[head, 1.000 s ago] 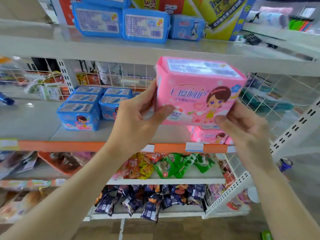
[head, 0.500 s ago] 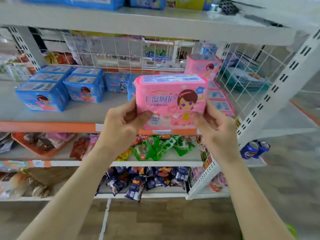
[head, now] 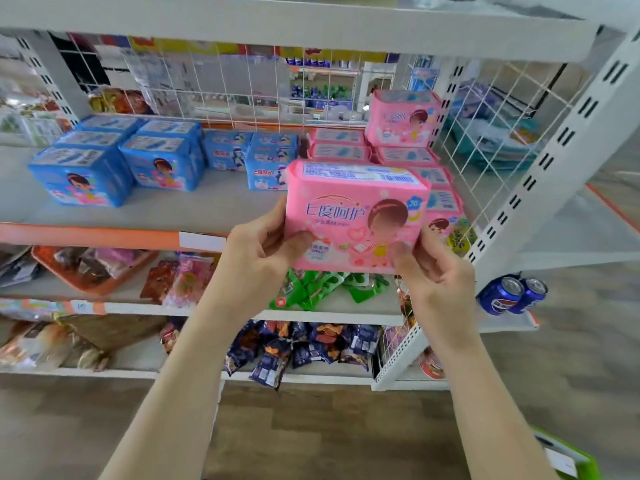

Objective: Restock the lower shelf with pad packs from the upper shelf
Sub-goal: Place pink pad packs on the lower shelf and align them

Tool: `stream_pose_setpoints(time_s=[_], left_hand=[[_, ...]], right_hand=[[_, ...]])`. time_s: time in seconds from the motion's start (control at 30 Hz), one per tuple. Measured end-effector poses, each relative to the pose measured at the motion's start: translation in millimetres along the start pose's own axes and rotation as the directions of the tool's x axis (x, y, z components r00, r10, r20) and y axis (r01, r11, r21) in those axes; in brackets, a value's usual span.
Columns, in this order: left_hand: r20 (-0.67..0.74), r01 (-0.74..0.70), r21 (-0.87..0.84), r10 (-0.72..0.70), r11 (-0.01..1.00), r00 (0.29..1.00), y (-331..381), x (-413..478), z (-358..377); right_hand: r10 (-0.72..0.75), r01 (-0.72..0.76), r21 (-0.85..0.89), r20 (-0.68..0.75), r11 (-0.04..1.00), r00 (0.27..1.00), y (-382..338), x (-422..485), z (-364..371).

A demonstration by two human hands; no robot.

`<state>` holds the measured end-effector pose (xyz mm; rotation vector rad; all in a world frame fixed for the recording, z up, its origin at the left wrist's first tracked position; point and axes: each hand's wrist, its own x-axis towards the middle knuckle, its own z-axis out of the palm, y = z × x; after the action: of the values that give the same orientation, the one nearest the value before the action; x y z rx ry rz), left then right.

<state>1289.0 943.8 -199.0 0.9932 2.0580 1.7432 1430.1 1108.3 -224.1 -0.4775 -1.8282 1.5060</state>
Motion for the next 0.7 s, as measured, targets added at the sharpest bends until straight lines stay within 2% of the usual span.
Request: stream_pose_setpoints(time_s=[0.23,0.43,0.7], left_hand=[[-0.005,0.003,-0.19,-0.004,0.982,1.0,11,6,-4],[0.04,0.009,-0.212,0.0,0.977,0.999,8,5,-16],[0.051,0.027,-0.268,-0.014,0.963,0.999,-6,2,-48]], right_hand=[[-0.007,0.008,0.041,-0.021,0.999,1.0,-9,7,2],[-0.023,0.022,-0.018,-0.059,1.0,0.998,-12,4,16],[0.005,-0.005,0.008,-0.082,1.0,0.997,-15,-11,52]])
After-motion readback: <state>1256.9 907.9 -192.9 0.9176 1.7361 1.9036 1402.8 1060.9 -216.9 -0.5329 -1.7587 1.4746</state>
